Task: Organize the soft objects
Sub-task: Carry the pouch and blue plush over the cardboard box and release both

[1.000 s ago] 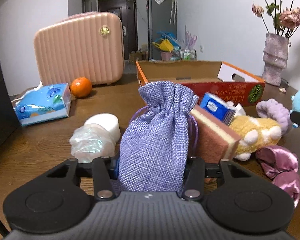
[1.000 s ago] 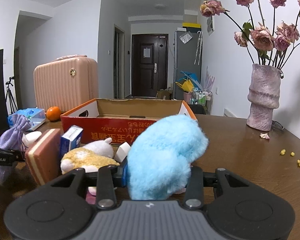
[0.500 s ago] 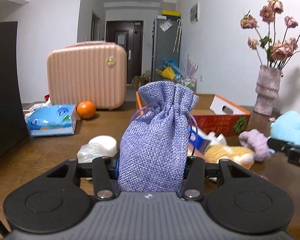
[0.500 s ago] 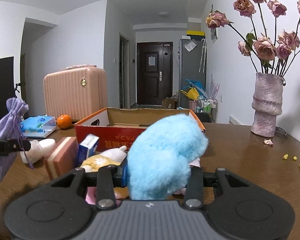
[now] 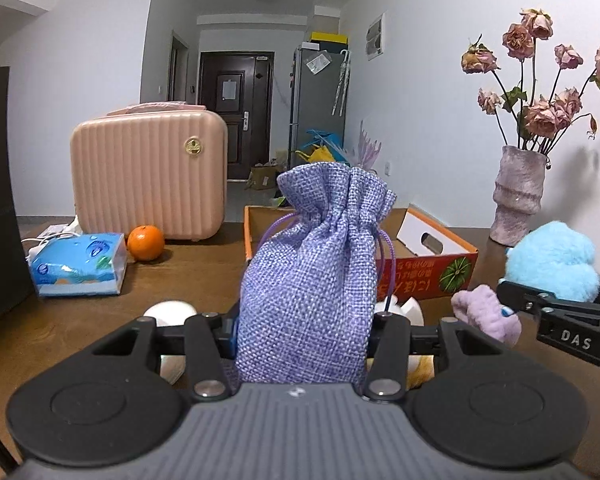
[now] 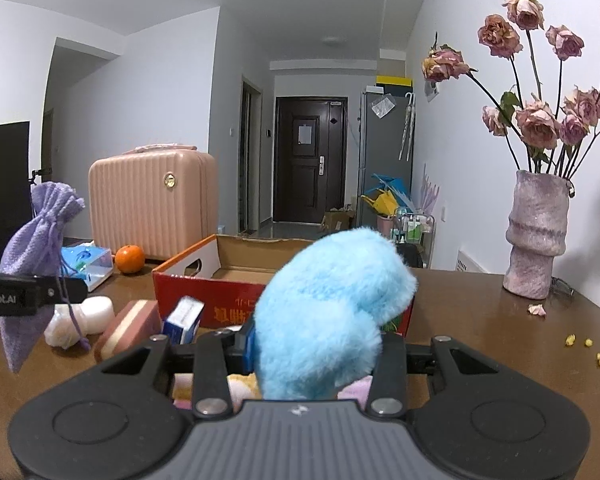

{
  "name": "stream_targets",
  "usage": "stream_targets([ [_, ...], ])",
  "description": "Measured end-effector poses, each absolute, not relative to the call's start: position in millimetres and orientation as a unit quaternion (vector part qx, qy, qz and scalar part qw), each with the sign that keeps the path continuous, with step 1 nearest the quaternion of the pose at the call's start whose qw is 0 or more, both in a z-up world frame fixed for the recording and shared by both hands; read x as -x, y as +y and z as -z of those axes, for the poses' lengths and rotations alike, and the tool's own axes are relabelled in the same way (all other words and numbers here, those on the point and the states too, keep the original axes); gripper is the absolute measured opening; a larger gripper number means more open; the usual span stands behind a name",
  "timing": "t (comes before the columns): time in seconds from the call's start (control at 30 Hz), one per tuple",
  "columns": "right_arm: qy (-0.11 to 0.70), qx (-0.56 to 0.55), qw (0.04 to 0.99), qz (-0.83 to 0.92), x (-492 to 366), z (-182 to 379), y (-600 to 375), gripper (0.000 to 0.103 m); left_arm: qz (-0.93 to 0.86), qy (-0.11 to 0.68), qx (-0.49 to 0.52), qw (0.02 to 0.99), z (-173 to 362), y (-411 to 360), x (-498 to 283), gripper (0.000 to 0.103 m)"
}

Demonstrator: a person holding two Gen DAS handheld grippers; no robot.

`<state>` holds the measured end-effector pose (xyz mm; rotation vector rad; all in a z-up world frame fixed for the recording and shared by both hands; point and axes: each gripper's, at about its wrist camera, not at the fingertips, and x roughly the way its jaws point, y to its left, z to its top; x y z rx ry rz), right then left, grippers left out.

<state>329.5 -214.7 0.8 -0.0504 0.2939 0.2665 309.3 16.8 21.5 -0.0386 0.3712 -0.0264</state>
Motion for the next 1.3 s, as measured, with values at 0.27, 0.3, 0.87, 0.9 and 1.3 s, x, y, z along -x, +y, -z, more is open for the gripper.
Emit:
stream_targets([
  [0.27, 0.147, 0.025, 0.979, -0.138, -349, -8, -207, 0.039, 0.023, 0.186, 0.033, 0.982, -29, 8, -333, 0.048],
  [0.3, 0.147, 0.025, 0.979, -0.138, -352, -9, -207, 0.039, 0.023, 0.187, 0.034, 0.982, -30, 8, -336, 0.048],
  [0.87, 0.138, 0.022, 0.982, -0.129, -402, -25, -198, 0.039, 0.008, 0.185, 0.040, 0.982, -46, 2, -394, 0.048],
  [0.9, 0.140, 0.022, 0.982, -0.127, -406, -26, -198, 0.039, 0.008, 0.186, 0.040, 0.982, -46, 2, -398, 0.048],
  [1.3, 0.153, 0.016, 0.981, -0.117, -454, -27, -191, 0.039, 0.001, 0.201, 0.055, 0.978, -46, 5, -450, 0.048],
])
